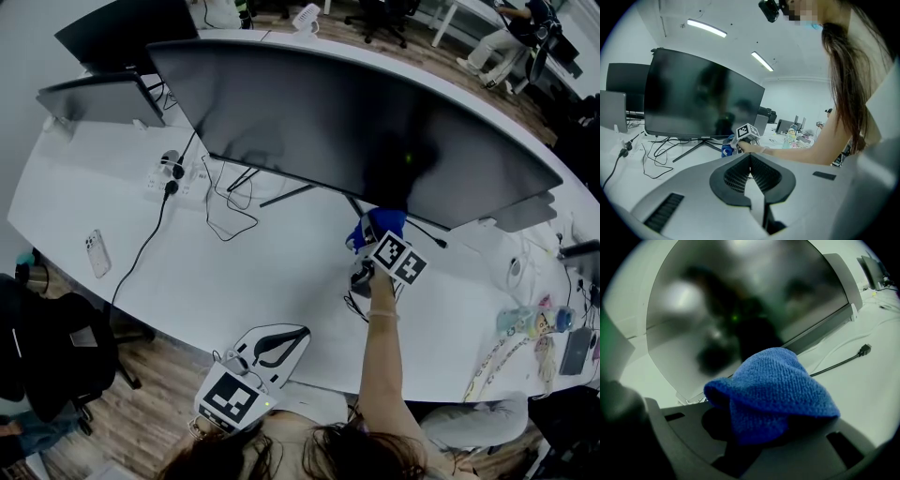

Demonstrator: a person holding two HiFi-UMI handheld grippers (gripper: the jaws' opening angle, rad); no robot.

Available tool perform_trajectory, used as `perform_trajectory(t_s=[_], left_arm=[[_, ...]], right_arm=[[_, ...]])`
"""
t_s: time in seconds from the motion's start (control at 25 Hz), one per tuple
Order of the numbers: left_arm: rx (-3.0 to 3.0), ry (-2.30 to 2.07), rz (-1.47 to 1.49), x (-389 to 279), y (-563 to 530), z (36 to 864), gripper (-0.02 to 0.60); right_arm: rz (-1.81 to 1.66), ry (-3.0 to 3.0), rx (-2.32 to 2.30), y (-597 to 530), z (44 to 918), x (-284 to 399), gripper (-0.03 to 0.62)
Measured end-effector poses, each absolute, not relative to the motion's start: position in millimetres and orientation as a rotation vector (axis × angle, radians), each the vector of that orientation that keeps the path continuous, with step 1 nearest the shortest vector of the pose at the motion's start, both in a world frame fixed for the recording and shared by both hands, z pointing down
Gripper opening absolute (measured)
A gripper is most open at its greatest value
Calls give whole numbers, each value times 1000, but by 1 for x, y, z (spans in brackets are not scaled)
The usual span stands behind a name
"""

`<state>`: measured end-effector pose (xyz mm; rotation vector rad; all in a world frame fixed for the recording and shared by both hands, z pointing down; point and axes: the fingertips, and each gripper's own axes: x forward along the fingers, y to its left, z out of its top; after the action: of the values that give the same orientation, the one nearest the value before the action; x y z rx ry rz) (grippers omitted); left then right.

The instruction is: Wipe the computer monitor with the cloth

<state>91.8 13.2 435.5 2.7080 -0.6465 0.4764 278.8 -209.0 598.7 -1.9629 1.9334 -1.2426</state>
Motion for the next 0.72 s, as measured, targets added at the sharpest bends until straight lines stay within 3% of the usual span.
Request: perform_trajectory(t_s=[0.72], left_arm=[[2726, -588, 441, 69, -10, 433, 9]], right_arm=[[-1244, 1900, -1999, -221, 600, 256, 97]])
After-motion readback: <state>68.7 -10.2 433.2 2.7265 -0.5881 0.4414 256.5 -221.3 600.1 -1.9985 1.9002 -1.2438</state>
